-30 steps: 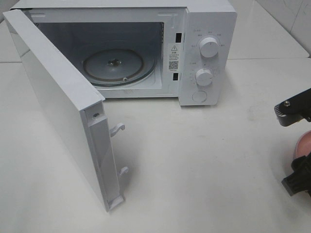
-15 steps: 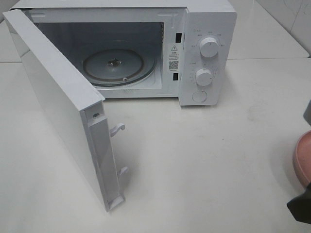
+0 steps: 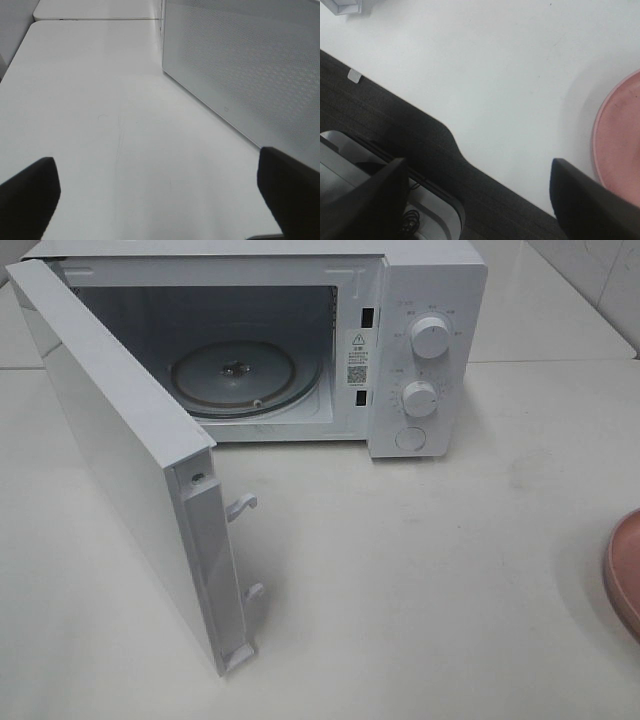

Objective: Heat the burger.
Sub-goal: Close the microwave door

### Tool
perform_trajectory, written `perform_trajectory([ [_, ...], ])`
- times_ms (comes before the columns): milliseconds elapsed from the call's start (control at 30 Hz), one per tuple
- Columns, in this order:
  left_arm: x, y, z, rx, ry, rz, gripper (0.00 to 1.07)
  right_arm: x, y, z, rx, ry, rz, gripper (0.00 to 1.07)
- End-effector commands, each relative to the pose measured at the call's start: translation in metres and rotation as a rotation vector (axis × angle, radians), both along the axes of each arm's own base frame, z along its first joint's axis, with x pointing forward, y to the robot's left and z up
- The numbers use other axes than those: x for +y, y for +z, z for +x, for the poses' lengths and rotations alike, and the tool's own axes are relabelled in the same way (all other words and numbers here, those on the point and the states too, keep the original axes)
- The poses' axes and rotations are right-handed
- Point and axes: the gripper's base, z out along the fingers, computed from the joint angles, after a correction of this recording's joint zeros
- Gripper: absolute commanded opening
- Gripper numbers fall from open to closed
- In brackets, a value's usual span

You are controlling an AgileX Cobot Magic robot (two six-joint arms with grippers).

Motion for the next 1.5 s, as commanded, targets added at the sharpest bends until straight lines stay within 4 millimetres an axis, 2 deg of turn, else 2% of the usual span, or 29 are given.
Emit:
perform_trajectory([
  [33,0.000,0.000,-0.002,-0.029,0.002,-0.004,1.00,-0.004,0.002,-0.004,-0.042,0.004,0.006,0.76],
  [500,0.000,0.000,-0.002,-0.029,0.002,-0.004,1.00,-0.011,-0.001,-0.012,-0.048,0.000,0.010,0.76],
  [667,0.000,0.000,-0.002,-0.029,0.002,-0.004,1.00,-0.021,0.002,-0.021,-0.124,-0.065,0.049,0.76],
  [833,0.000,0.000,-0.002,-0.029,0.002,-0.004,1.00,-0.034,0.006,-0.039,-0.256,-0.190,0.102,0.76],
  [1167,0.000,0.000,-0.002,-0.029,0.002,-0.004,1.00,-0.044,0.007,-0.067,-0.446,-0.342,0.163,0.76],
  [1500,0.000,0.000,-0.002,-0.028,0.002,-0.004,1.00,-0.044,0.007,-0.071,-0.469,-0.388,0.160,0.76],
])
